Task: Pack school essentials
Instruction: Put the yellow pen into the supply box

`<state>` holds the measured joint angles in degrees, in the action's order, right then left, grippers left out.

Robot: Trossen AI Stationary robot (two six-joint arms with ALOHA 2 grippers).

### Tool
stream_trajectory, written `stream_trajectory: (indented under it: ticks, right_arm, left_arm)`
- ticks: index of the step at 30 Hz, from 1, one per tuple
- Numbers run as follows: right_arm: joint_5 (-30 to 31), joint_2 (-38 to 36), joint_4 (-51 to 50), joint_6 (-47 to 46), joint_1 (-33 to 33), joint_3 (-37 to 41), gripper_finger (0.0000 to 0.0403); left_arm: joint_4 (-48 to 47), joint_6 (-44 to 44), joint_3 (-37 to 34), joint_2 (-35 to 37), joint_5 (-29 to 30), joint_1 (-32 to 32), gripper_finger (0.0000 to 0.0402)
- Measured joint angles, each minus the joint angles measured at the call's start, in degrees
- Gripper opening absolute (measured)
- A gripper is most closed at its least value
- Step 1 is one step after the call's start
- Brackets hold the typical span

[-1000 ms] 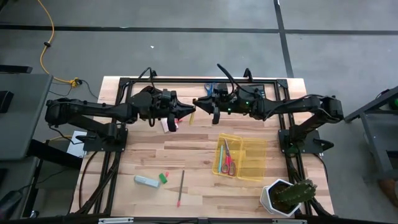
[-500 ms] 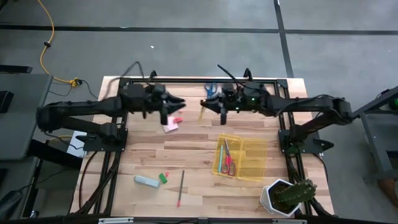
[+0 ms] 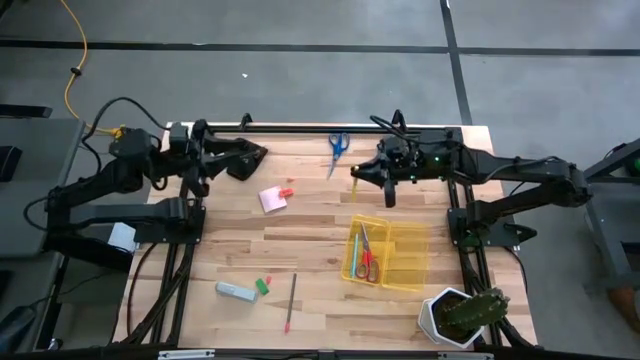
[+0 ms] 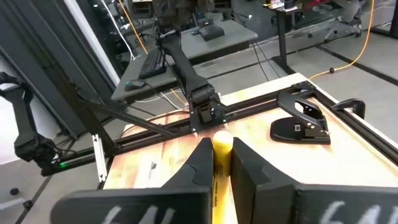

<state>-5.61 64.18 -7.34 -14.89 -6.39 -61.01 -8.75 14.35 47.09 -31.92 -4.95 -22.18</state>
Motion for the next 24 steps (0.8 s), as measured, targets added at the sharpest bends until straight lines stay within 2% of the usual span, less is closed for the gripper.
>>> stream_trajectory:
  ticks: [8, 12, 16, 19, 24]
  right_arm:
    - [0.96, 0.0, -0.54, -1.1, 0.02, 0.0, 0.0005]
    - [1.25, 1.69, -5.35, -4.6, 1.37, -0.09, 0.0005]
    - [4.45, 5.58, -11.45, -7.68, 5.05, 0.02, 0.0005]
    - [5.02, 7.7, -6.52, -12.23, 7.86, 4.47, 0.0005]
    - [5.07, 6.46, 10.3, -26.82, 11.28, 19.68, 0.0005]
  left_arm:
    - [-2.09, 0.45, -0.07, 0.06, 0.09, 0.57, 0.0159]
    - [-1.36, 2.43, -0.09, -0.68, 0.24, 0.57, 0.0159]
    - [-1.08, 3.45, -0.09, -0.64, 0.24, 0.59, 0.0159]
    - [-0.97, 3.48, -0.09, -0.64, 0.24, 0.59, 0.0159]
    - [-0.92, 3.48, -0.09, -0.64, 0.24, 0.59, 0.0159]
